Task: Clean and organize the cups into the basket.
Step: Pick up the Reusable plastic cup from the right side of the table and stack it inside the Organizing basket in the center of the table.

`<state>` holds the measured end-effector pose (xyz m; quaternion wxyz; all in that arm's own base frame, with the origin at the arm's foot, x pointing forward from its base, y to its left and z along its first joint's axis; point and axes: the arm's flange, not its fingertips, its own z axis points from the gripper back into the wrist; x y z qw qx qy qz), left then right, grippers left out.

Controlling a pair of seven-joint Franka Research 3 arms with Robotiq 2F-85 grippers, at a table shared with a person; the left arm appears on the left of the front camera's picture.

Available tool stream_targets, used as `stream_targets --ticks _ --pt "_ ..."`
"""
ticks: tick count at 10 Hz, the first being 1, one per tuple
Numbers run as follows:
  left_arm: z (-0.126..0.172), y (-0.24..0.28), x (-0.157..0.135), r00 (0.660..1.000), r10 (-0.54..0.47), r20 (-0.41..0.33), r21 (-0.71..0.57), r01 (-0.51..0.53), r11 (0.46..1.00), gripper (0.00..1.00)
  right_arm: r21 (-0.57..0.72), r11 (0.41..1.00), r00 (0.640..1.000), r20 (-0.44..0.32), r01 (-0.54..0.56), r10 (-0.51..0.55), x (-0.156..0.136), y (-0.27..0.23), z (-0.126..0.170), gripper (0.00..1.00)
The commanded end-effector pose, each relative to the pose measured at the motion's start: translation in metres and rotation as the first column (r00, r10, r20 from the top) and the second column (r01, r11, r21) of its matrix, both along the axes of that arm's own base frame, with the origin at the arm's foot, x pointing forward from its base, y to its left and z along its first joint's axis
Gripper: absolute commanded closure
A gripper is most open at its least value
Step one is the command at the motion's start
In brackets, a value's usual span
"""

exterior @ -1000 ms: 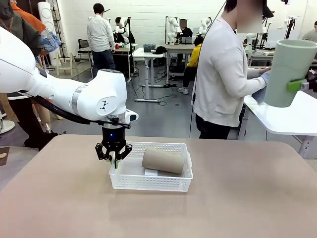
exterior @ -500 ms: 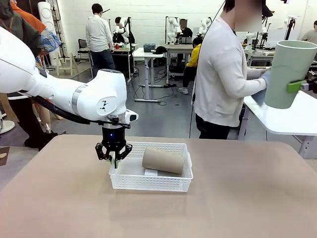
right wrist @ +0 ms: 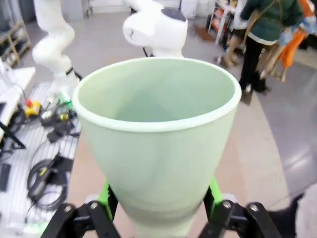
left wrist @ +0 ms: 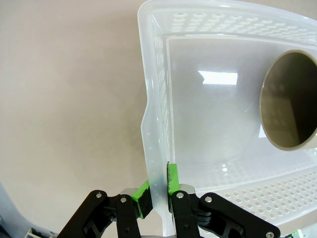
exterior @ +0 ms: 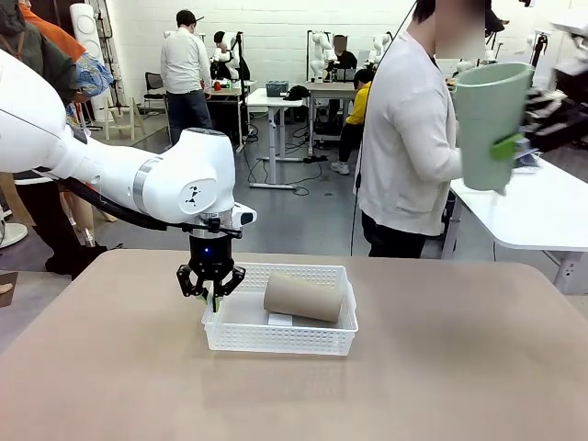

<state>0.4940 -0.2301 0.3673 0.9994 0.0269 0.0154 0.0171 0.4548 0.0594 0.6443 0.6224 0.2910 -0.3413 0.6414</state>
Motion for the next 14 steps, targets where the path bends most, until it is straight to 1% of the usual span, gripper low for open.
stream_targets --ticks 1,3,4,5,6,7,8,9,10,11,12,13,14 --pt "0.000 0.001 0.001 1.000 -0.010 0.008 0.000 0.010 1.000 1.00 -0.257 0.966 0.997 -0.081 -0.031 0.011 0.033 0.060 0.006 0.18" --pt "0.000 0.001 0.001 1.000 -0.010 0.008 0.000 0.010 1.000 1.00 -0.423 0.901 0.992 -0.112 -0.094 0.051 0.051 0.132 0.002 0.18" --pt "0.000 0.001 0.001 1.000 -0.010 0.008 0.000 0.010 1.000 1.00 -0.490 0.865 0.990 -0.126 -0.113 0.058 0.055 0.160 -0.006 0.18" --pt "0.000 0.001 0.001 1.000 -0.010 0.008 0.000 0.010 1.000 1.00 -0.532 0.835 0.987 -0.142 -0.144 0.080 0.056 0.183 -0.017 0.18" --pt "0.000 0.001 0.001 1.000 -0.010 0.008 0.000 0.010 1.000 1.00 -0.551 0.812 0.980 -0.151 -0.192 0.129 0.054 0.205 -0.029 0.18" --pt "0.000 0.001 0.001 1.000 -0.010 0.008 0.000 0.010 1.000 1.00 -0.559 0.798 0.974 -0.167 -0.224 0.156 0.054 0.220 -0.041 0.18" --pt "0.000 0.001 0.001 1.000 -0.010 0.008 0.000 0.010 1.000 1.00 -0.581 0.779 0.971 -0.175 -0.235 0.162 0.056 0.232 -0.054 0.18" --pt "0.000 0.001 0.001 1.000 -0.010 0.008 0.000 0.010 1.000 1.00 -0.611 0.762 0.976 -0.153 -0.215 0.153 0.061 0.242 -0.065 0.18" --pt "0.000 0.001 0.001 1.000 -0.010 0.008 0.000 0.010 1.000 1.00 -0.630 0.754 0.982 -0.121 -0.188 0.144 0.067 0.251 -0.077 0.18" --pt "0.000 0.001 0.001 1.000 -0.010 0.008 0.000 0.010 1.000 1.00 -0.674 0.726 0.990 -0.073 -0.141 0.124 0.075 0.257 -0.093 0.18" --pt "0.000 0.001 0.001 1.000 -0.010 0.008 0.000 0.010 1.000 1.00 -0.705 0.701 0.994 -0.048 -0.107 0.103 0.081 0.259 -0.105 0.18" --pt "0.000 0.001 0.001 1.000 -0.010 0.008 0.000 0.010 1.000 1.00 -0.702 0.702 0.993 -0.062 -0.117 0.104 0.084 0.258 -0.112 0.18" --pt "0.000 0.001 0.001 1.000 -0.010 0.008 0.000 0.010 1.000 1.00 -0.659 0.730 0.983 -0.089 -0.179 0.160 0.074 0.252 -0.100 0.18"
